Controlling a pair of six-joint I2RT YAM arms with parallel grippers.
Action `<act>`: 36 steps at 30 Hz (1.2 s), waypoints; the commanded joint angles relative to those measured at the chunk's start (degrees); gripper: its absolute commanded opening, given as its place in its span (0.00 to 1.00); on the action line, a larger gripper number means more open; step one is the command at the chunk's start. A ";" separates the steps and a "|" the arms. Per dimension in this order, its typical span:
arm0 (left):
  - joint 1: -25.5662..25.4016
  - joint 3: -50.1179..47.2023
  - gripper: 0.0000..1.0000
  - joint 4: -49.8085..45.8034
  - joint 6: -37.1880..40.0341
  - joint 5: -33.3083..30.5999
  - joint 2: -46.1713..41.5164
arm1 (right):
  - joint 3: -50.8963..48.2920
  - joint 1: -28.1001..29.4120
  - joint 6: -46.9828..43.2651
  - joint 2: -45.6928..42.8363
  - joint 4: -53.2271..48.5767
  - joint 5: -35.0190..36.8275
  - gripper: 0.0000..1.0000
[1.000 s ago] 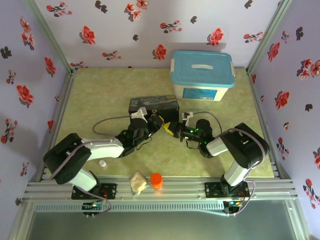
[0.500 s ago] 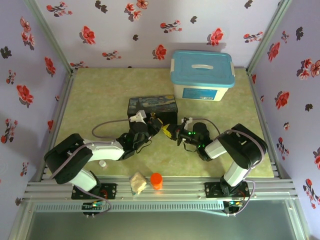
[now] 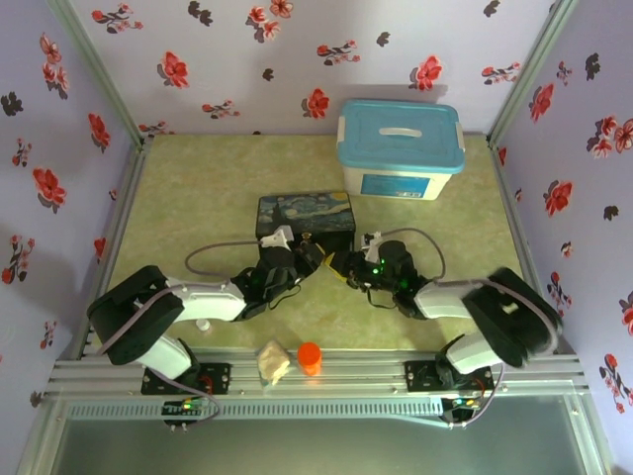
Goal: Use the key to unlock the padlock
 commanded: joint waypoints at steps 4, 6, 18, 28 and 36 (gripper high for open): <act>-1.18 -0.56 0.00 0.86 0.40 3.51 -0.50 | 10.06 7.23 -38.51 -16.79 -48.90 22.62 0.35; -1.18 -0.86 0.00 1.20 0.28 3.34 -0.42 | 10.27 8.99 -44.45 -18.39 -51.57 26.98 0.35; -1.66 0.09 0.00 0.04 -0.04 3.71 -1.95 | 8.39 27.05 -71.76 -8.26 -34.14 56.23 0.36; -1.89 -1.13 0.00 0.89 -1.13 3.69 -2.82 | 9.18 30.02 -74.39 -3.80 -23.09 61.69 0.27; -1.97 -1.44 0.00 2.40 -2.53 4.04 -2.60 | 9.07 31.75 -75.08 -1.44 -18.31 62.87 0.18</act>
